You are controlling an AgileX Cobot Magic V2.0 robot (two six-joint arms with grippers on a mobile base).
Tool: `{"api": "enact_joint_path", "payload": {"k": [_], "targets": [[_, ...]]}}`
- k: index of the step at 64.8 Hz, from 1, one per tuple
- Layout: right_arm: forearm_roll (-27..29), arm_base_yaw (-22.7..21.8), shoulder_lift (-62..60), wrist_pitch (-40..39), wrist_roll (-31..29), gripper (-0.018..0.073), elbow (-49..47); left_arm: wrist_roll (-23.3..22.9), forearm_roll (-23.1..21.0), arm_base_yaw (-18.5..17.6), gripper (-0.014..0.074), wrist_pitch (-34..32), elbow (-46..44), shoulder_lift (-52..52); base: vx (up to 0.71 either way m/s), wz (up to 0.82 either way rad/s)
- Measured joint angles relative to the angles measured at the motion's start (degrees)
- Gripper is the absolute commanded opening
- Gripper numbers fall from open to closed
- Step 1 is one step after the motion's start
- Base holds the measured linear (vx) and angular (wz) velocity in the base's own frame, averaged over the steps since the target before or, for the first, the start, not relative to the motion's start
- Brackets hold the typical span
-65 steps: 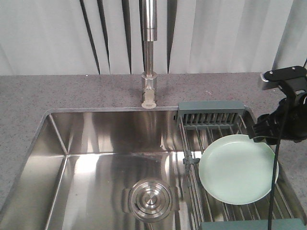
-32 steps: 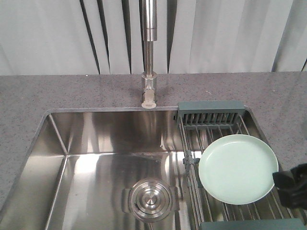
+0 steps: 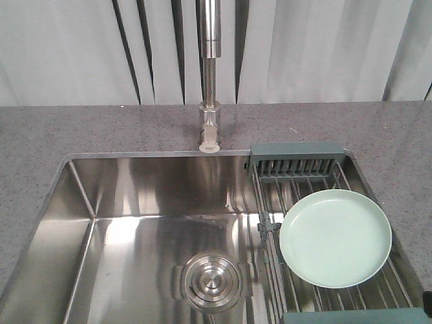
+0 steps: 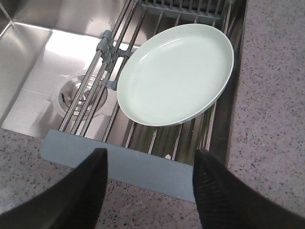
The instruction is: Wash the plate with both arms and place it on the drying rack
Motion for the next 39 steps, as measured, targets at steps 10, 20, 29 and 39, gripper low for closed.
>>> {"api": "enact_joint_path", "payload": {"k": [10,20,29,39], "targets": [[0.1,0.0,-0.4,0.0,0.0,0.04,0.0,0.0,0.0,0.0,0.0533,0.0,0.0,0.0,0.0,0.0],[0.3,0.0,-0.4,0.0,0.0,0.04,0.0,0.0,0.0,0.0,0.0533,-0.1,0.0,0.0,0.0,0.0],[0.3,0.0,-0.4,0.0,0.0,0.04,0.0,0.0,0.0,0.0,0.0533,-0.1,0.0,0.0,0.0,0.0],[0.3,0.0,-0.4,0.0,0.0,0.04,0.0,0.0,0.0,0.0,0.0533,-0.5,0.0,0.1,0.0,0.0]]}}
